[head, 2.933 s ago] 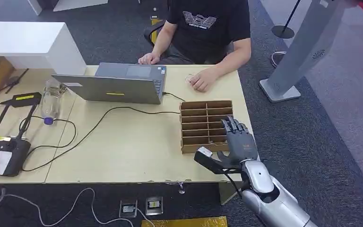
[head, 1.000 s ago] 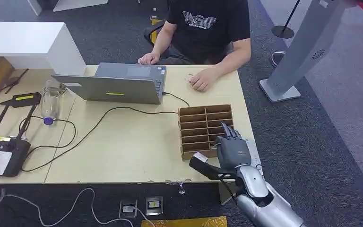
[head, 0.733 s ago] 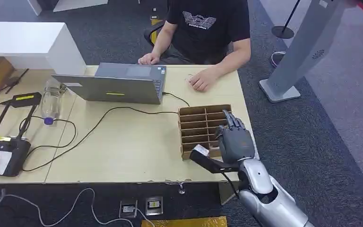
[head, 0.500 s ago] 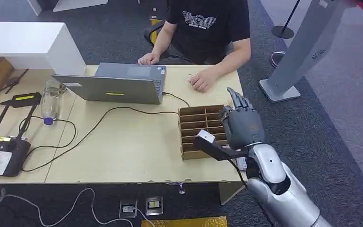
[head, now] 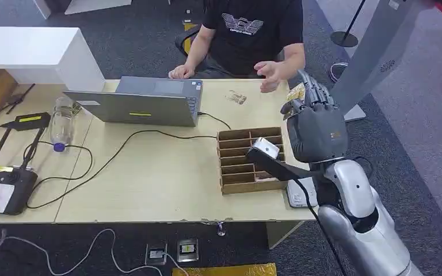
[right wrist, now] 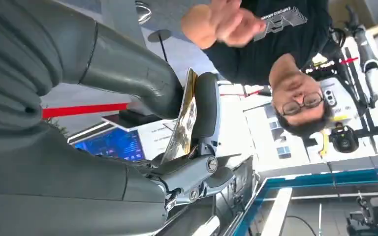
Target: Pass the card to the sensor for recognition and then transmit it.
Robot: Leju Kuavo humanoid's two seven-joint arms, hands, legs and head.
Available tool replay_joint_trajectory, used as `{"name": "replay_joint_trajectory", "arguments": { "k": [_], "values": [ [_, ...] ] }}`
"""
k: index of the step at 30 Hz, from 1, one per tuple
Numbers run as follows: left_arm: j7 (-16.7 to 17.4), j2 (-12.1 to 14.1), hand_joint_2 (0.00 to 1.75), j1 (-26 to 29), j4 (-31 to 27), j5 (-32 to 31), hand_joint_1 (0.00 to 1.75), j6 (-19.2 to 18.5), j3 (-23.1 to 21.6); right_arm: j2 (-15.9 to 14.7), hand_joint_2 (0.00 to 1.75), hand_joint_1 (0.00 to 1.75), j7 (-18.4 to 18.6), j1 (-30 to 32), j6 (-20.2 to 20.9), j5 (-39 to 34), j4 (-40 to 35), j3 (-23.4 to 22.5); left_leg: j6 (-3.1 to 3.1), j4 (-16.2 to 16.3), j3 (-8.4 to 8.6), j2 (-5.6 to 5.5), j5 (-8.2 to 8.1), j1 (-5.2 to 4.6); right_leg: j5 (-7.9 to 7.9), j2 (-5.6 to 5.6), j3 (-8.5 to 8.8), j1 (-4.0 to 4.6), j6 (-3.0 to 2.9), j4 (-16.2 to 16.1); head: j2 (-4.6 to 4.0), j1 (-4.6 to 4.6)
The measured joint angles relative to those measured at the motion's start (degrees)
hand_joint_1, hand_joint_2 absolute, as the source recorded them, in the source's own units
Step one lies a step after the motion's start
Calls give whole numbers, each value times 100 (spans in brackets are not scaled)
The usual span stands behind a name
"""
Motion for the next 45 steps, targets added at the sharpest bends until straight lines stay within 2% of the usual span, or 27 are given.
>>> {"name": "replay_joint_trajectory", "arguments": {
  "k": [3, 7, 10, 13, 18, 21, 29, 31, 32, 34, 35, 45],
  "values": [
    [0, 0, 0, 0, 0, -24, 0, 0, 0, 0, 175, 175, -44, -1, 7, 46, -37, -28, 0, 0, -1, 0, 0, 0, 0, 0, -1, 0, 0, 0, 0, 0],
    [-11, 0, 0, -2, -2, -109, 0, -59, 0, 11, 175, 175, -293, -103, 20, 243, 103, -41, 0, -1, -5, -1, 0, 0, 0, 0, -1, 0, 0, 1, 0, -2],
    [-17, 0, 0, -15, -2, -175, 0, -101, -2, 57, 175, 175, -514, -309, -90, 378, 567, -22, 0, -1, -8, -2, 0, 0, 0, -4, 1, 0, 0, 2, 0, -2],
    [-17, 0, 0, -20, 0, -243, 0, -129, -2, 212, 175, 175, -756, -676, -426, 527, 1275, 35, -2, -1, -8, -3, 3, 0, 4, -2, -1, 0, -4, 4, 0, 0],
    [-18, 0, 0, -41, 0, -299, 0, -177, -4, 484, 175, 175, -800, -1169, -474, 695, 2351, 146, -3, -1, -15, -17, 9, 1, 4, -20, -3, 1, -4, 5, 0, 2],
    [-17, 2, 0, -43, 0, -341, 0, -225, -7, 592, 175, 175, -695, -1404, -314, 693, 2779, 184, -3, 0, -14, -17, 9, 1, 4, -19, -5, 1, -5, 4, 0, 0],
    [15, 24, 0, -37, 0, -450, 0, -361, -118, 660, 175, 175, -610, -1504, -96, 675, 3213, 267, -3, 0, -16, -16, 7, 0, 3, -19, -7, 0, -5, 2, 0, 0],
    [26, 28, 0, -41, 0, -452, 0, -380, -149, 660, 175, 5, -608, -1519, -90, 675, 3287, 275, -4, 0, -15, -16, 7, 0, 3, -18, -7, 0, -5, 1, 0, -2],
    [35, 28, 0, -42, 0, -455, 0, -404, -153, 660, 175, 0, -603, -1526, -87, 675, 3322, 284, -4, 0, -15, -16, 7, 0, 3, -18, -7, 0, -5, 2, 0, 0],
    [70, 28, 0, -49, 0, -461, 0, -415, -162, 660, 175, 0, -579, -1531, -129, 675, 3364, 306, -4, 0, -14, -16, 7, 0, 3, -18, -7, 1, -5, 2, 0, 0],
    [74, 26, 0, -52, 0, -461, 0, -415, -173, 660, 0, 0, -573, -1531, -164, 675, 3384, 313, -4, 0, -13, -15, 8, 1, 3, -18, -6, 1, -5, 2, 0, 0],
    [79, 28, 0, -64, 0, -461, 0, -378, -249, 662, 0, 0, -640, -1586, -411, 675, 3445, 304, -4, 0, -11, -14, 8, 1, 3, -13, -7, 1, -5, 2, 0, 0]
  ]
}}
